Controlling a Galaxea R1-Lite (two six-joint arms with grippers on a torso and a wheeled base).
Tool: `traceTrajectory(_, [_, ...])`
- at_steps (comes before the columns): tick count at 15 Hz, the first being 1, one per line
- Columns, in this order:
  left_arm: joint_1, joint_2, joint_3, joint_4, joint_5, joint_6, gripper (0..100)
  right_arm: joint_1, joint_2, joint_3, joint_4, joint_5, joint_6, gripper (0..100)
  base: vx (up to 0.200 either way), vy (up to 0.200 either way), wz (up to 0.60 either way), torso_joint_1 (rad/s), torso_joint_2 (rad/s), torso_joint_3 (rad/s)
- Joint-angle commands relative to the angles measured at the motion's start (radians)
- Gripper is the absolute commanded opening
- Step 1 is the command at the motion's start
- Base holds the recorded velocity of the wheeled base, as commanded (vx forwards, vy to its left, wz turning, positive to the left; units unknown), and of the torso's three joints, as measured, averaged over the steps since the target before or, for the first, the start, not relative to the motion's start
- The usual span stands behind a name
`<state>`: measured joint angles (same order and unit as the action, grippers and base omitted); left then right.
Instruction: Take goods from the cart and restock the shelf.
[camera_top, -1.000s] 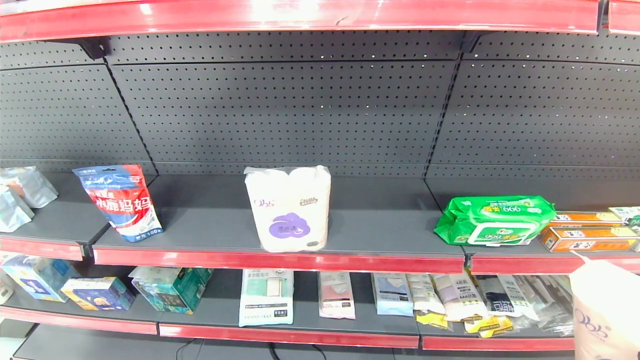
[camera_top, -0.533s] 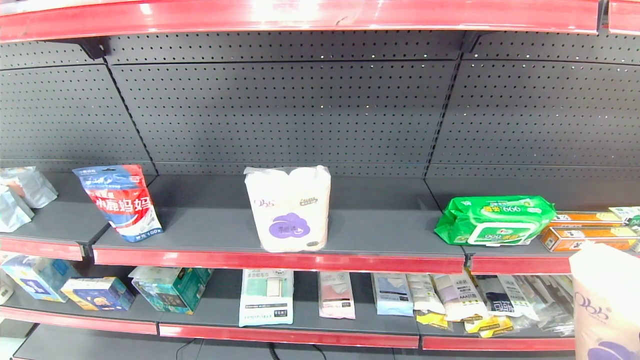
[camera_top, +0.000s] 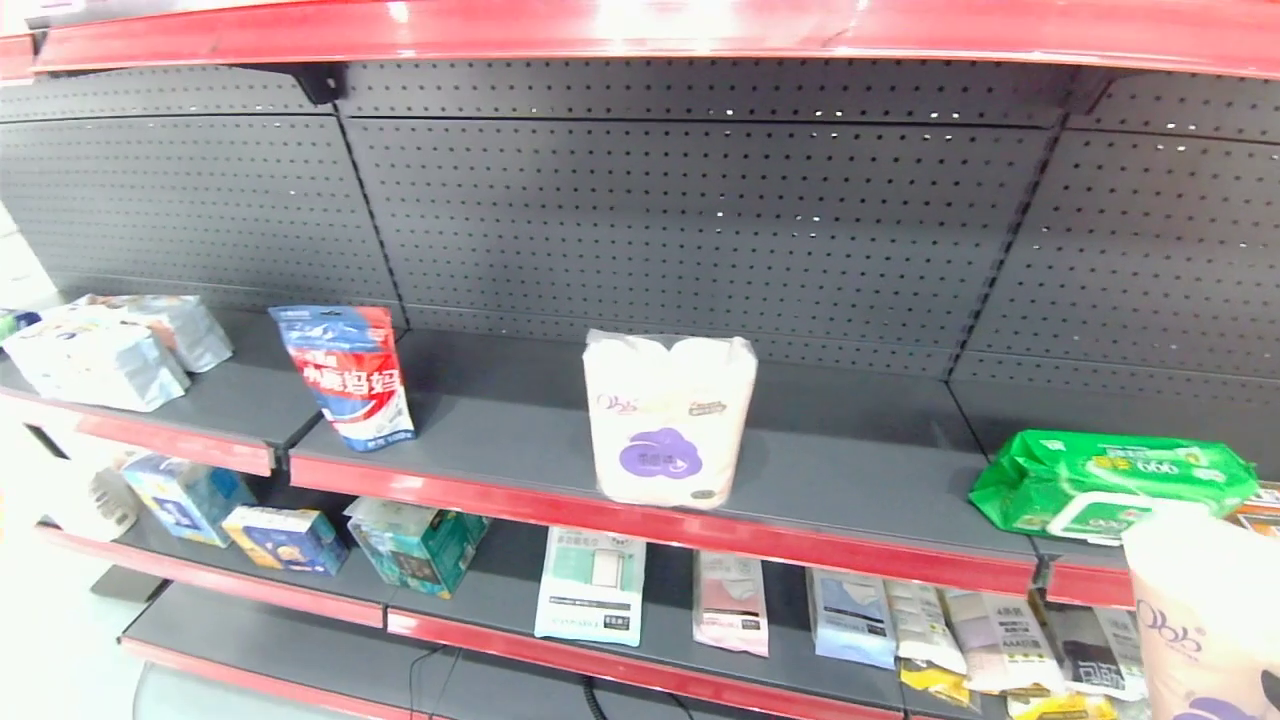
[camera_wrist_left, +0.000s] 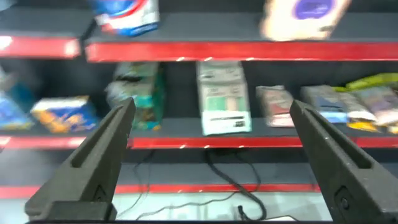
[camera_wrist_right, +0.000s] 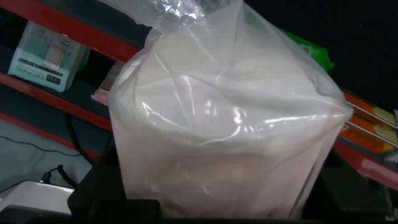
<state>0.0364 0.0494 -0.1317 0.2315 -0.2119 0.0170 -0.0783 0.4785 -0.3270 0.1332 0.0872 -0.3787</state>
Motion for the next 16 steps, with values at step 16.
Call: traceTrajectory(16, [-0.033, -0.049, 0.027, -0.061, 0.206, -0.065, 100, 0.184, 0.677, -0.245, -0.415, 0.128, 0.103, 0, 0.0, 0.0, 0.0, 0.0, 0.0, 0.0])
